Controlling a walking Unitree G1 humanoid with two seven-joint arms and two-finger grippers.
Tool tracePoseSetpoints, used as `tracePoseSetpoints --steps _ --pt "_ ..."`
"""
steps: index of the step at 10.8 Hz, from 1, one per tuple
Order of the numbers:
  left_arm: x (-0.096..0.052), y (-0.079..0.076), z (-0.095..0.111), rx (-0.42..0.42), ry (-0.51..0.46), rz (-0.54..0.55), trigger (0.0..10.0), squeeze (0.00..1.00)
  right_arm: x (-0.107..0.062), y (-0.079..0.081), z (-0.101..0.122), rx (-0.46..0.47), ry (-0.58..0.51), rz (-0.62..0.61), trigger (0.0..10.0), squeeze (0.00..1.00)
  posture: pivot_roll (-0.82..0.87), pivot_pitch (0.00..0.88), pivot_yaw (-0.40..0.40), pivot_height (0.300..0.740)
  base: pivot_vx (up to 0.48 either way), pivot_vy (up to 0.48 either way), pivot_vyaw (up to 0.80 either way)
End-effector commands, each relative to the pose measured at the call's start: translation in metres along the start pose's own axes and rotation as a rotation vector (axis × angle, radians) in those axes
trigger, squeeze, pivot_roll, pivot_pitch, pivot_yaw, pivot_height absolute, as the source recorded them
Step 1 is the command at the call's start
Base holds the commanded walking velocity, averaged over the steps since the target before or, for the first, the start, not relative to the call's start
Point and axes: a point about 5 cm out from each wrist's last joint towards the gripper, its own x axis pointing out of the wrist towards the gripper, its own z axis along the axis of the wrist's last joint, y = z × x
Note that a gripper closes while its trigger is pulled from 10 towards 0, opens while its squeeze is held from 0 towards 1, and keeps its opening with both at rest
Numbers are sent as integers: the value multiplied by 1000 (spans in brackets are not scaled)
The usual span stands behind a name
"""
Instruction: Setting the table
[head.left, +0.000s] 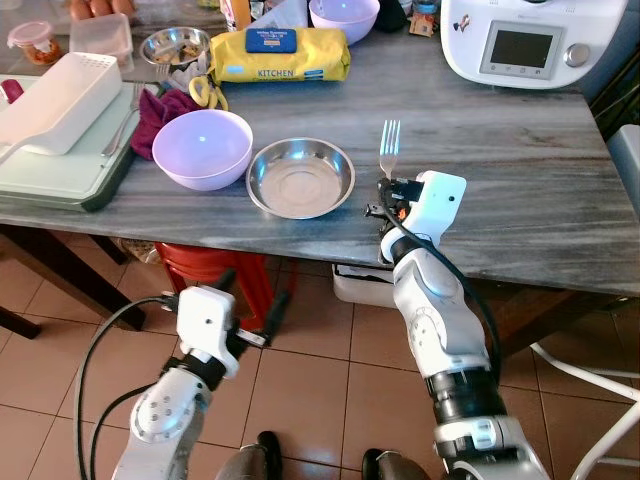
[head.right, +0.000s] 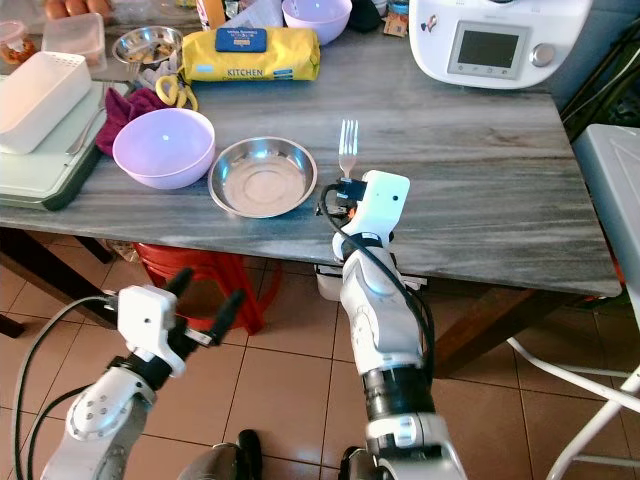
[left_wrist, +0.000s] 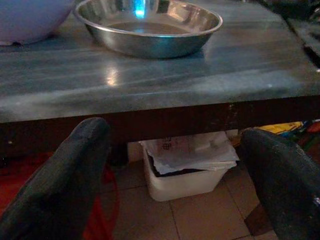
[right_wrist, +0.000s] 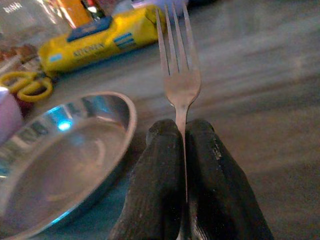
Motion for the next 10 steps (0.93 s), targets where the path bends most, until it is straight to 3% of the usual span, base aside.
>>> tracePoseSetpoints --steps 1,4,10 --pt "-4 -2 -2 -4 15 -18 10000 0 4 7 3 33 -17 -4 10000 0 15 271 14 740 0 0 0" --pt "-4 3 -6 15 27 -29 10000 0 12 -5 -1 80 9 -75 10000 0 24 276 18 740 0 0 0" --pt "-1 -4 2 11 10 -13 10000 0 29 1 -8 157 84 -61 10000 0 32 278 26 740 0 0 0"
